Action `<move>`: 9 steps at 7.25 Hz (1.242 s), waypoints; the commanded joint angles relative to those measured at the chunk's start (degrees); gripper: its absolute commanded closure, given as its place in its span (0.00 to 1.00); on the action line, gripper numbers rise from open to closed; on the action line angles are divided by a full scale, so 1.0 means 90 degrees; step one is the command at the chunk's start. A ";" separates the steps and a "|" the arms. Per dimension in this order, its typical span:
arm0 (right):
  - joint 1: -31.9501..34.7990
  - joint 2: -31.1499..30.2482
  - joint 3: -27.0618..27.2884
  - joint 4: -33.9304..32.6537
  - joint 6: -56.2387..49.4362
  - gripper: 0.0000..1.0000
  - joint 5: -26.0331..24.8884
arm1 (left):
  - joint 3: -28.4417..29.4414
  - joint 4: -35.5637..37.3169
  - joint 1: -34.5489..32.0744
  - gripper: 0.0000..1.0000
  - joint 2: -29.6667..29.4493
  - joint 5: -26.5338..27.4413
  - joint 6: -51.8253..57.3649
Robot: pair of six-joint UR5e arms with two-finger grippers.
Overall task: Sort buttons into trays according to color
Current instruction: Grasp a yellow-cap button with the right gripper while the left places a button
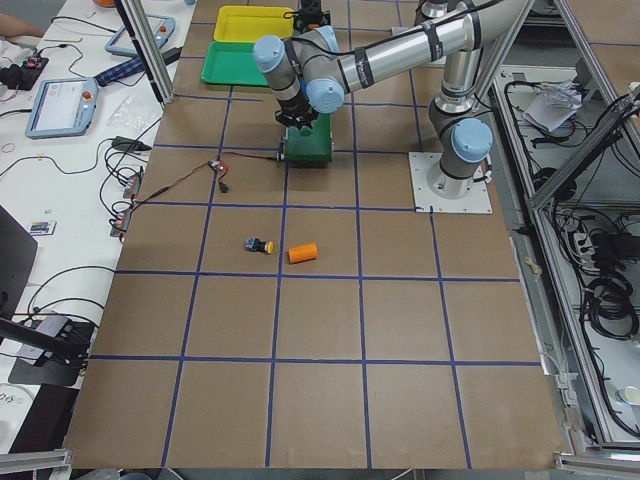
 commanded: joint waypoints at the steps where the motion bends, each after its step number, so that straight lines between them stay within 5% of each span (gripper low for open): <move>1: 0.0000 0.0034 0.0018 0.0010 0.0004 0.11 0.0010 | -0.0831 0.1181 -0.0678 1.00 0.0210 0.0058 -0.1105; 3: 0.0000 0.0044 0.0008 0.0000 0.0004 0.14 0.0000 | -0.0951 0.1625 -0.0945 1.00 -0.0003 0.0261 -0.1357; 4: 0.0000 0.0044 0.0008 0.0000 -0.0015 0.25 0.0000 | -0.1067 0.1646 -0.0974 1.00 -0.0033 0.0331 -0.1386; 5: 0.0000 0.0044 0.0018 0.0010 -0.0044 0.48 0.0000 | -0.1262 0.1994 -0.0965 0.55 -0.0053 0.0312 -0.1416; 6: 0.0000 0.0054 0.0018 0.0010 -0.0045 0.67 0.0000 | -0.1341 0.2249 -0.0965 0.01 0.0140 0.0351 -0.1367; 8: 0.0000 0.0044 -0.0050 0.0000 -0.0064 0.89 -0.0019 | -0.0993 0.2242 -0.0849 0.00 0.0279 0.0566 -0.1289; 9: -0.0010 0.0054 -0.0070 -0.0019 -0.0055 0.93 -0.0077 | -0.0401 0.1952 -0.0509 0.00 0.0163 0.0488 -0.1231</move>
